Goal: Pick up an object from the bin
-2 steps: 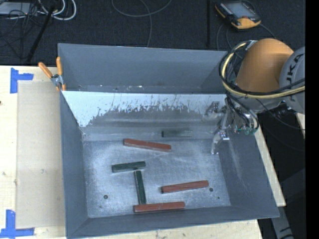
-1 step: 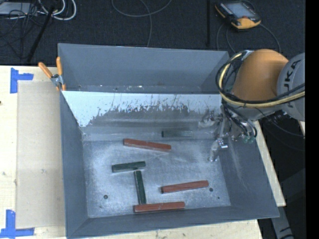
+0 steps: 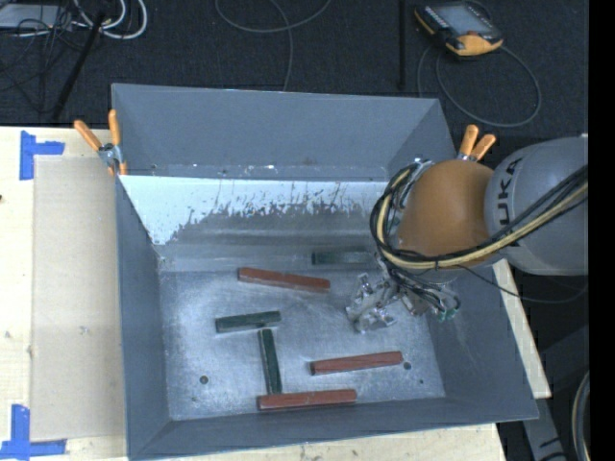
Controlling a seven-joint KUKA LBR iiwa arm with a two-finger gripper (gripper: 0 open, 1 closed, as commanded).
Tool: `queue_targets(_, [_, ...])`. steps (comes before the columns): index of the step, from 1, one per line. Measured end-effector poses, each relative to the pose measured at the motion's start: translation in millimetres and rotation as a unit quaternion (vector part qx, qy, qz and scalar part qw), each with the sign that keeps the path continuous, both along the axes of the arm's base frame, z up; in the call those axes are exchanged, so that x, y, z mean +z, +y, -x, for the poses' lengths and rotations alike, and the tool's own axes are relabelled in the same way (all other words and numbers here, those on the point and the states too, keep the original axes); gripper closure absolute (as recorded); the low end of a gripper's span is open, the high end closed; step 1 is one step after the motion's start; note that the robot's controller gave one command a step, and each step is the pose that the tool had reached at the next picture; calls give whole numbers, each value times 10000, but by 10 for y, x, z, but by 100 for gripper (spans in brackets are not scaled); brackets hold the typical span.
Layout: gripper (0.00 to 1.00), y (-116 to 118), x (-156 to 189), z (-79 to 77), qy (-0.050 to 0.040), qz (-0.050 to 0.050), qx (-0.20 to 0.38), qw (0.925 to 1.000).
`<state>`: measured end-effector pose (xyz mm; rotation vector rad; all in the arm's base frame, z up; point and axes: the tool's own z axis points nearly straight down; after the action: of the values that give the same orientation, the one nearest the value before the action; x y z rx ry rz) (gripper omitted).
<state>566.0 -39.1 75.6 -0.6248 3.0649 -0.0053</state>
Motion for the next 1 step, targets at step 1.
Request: queue_targets(1, [0, 1, -23, 23, 31, 1, 9, 10000])
